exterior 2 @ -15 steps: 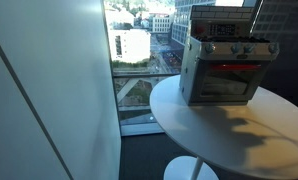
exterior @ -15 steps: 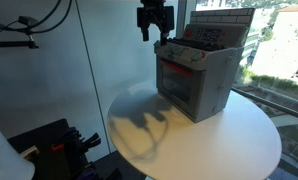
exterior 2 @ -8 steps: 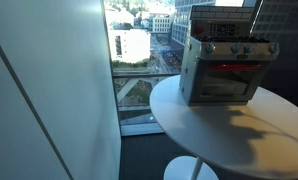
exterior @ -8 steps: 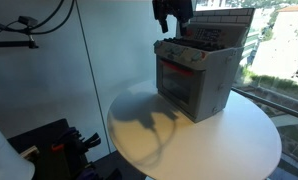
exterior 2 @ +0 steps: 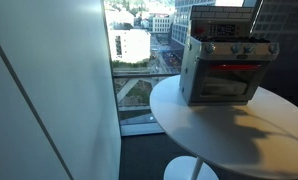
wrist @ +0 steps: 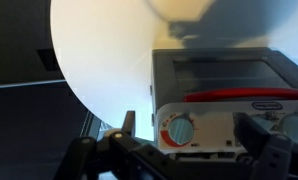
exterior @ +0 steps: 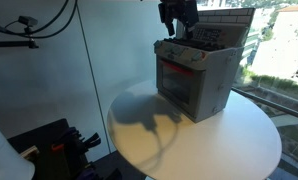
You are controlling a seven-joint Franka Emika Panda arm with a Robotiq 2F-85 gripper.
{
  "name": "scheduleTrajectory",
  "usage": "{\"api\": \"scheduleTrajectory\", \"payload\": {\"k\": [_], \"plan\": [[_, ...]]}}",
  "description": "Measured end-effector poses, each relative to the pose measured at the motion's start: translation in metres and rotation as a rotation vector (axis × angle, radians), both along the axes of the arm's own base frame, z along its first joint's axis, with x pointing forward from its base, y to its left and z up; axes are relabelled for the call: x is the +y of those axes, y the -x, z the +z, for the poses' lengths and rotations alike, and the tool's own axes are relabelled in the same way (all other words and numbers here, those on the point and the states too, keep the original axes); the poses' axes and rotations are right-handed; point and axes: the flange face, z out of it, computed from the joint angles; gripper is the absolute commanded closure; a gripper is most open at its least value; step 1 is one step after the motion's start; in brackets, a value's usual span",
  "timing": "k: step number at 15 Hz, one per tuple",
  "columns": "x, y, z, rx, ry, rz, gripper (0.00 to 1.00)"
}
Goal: Turn the knob on the far right to the right.
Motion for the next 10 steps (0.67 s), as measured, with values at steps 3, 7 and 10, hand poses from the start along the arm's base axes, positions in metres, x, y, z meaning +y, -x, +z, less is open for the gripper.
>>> {"api": "scheduleTrajectory", "payload": {"k": [3, 7, 10], "plan": [[0.000, 0.000, 0.000, -0.003, 0.001, 0.000, 0.00], [-0.002, -0.006, 0.000, -0.060, 0.016, -0.006, 0.00], [-0.005, -0.013, -0.008, -0.098, 0.020, -0.016, 0.00]]}}
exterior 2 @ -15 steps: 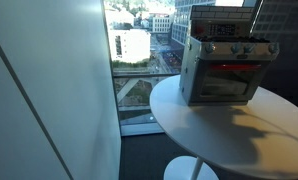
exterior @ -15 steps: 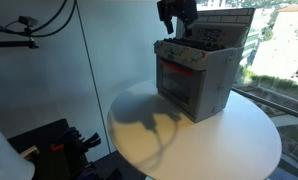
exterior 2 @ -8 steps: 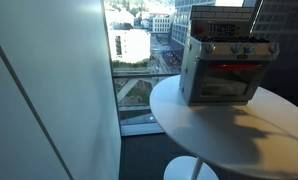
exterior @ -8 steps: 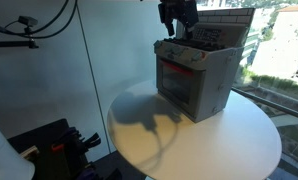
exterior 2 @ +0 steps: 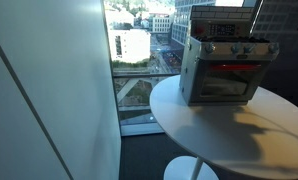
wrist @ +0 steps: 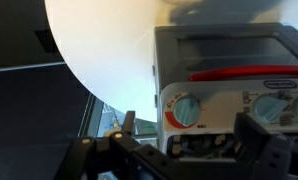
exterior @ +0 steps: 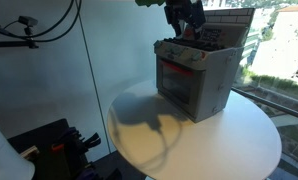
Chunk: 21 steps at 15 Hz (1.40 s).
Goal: Turn the knob on the far right to the right.
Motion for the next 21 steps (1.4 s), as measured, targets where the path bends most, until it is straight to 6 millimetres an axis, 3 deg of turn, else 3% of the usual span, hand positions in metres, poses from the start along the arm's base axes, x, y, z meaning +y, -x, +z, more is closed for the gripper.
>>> {"api": "scheduleTrajectory", "payload": {"k": [11, 19, 21], "plan": [[-0.008, -0.026, -0.049, -0.057, -0.077, -0.063, 0.00], [-0.001, -0.039, -0.065, -0.083, -0.092, -0.041, 0.00], [0.001, -0.042, -0.067, -0.087, -0.088, -0.035, 0.05]]}}
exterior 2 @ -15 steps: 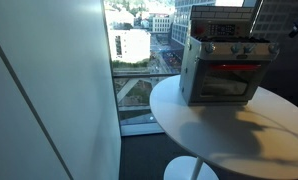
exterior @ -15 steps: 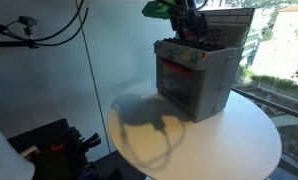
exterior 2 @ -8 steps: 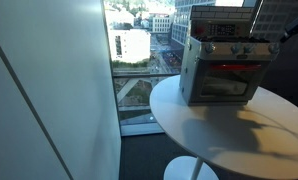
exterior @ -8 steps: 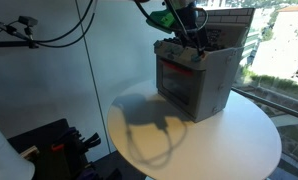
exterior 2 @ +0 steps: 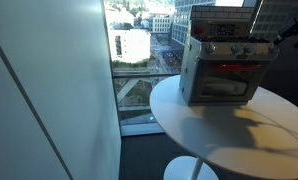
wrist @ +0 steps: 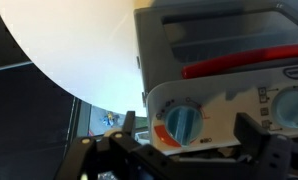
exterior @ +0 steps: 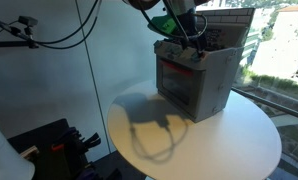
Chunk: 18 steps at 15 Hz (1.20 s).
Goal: Turn the knob on the far right to the right.
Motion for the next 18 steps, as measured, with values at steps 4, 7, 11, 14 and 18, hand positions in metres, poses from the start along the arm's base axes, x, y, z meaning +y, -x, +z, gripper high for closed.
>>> {"api": "scheduleTrajectory", "payload": {"k": [4, 7, 11, 14, 18], "plan": [[0.003, -0.006, -0.002, -0.004, 0.004, 0.007, 0.18], [0.004, -0.008, -0.003, -0.004, 0.005, 0.009, 0.29], [0.005, -0.011, -0.004, -0.004, 0.006, 0.010, 0.31], [0.004, -0.013, -0.004, -0.007, 0.007, 0.011, 0.31], [0.004, -0.016, -0.002, -0.011, 0.009, 0.010, 0.38]]}}
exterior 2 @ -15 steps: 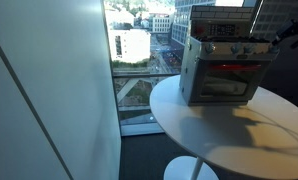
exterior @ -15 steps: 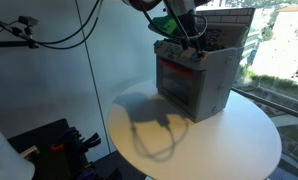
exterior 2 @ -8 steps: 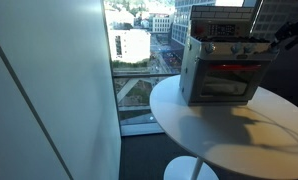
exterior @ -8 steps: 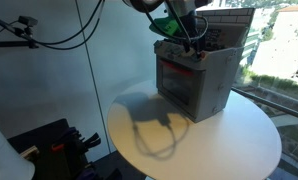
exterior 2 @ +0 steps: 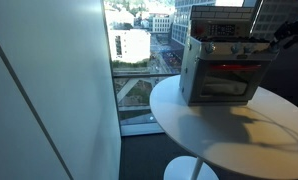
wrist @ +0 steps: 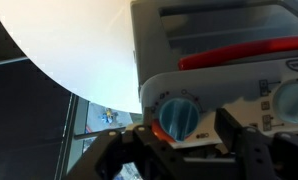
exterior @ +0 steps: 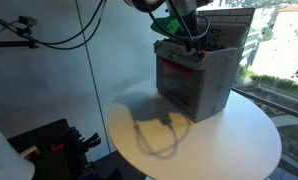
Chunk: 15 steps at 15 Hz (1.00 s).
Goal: Turn the knob on the far right to the right.
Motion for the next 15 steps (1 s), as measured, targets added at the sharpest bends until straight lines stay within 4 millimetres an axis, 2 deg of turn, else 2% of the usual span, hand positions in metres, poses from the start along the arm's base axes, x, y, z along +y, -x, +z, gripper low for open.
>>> {"api": "scheduleTrajectory", "payload": {"k": [3, 4, 5, 6, 8, 12, 13, 14, 15], "plan": [[-0.0003, -0.0014, 0.0015, -0.003, 0.001, 0.000, 0.46], [-0.0004, -0.0020, 0.0018, -0.004, 0.001, 0.000, 0.44], [-0.0006, -0.0029, 0.0019, -0.005, 0.002, 0.000, 0.49], [-0.0007, -0.0040, 0.0019, -0.006, 0.002, 0.000, 0.46], [-0.0010, -0.0061, 0.0015, -0.006, 0.003, 0.000, 0.49], [-0.0014, -0.0083, 0.0006, -0.006, 0.003, 0.000, 0.62], [-0.0014, -0.0086, 0.0006, -0.006, 0.004, 0.000, 0.63], [-0.0015, -0.0089, 0.0005, -0.006, 0.004, 0.000, 0.70], [-0.0022, -0.0089, 0.0008, -0.007, 0.004, -0.001, 0.66]]}}
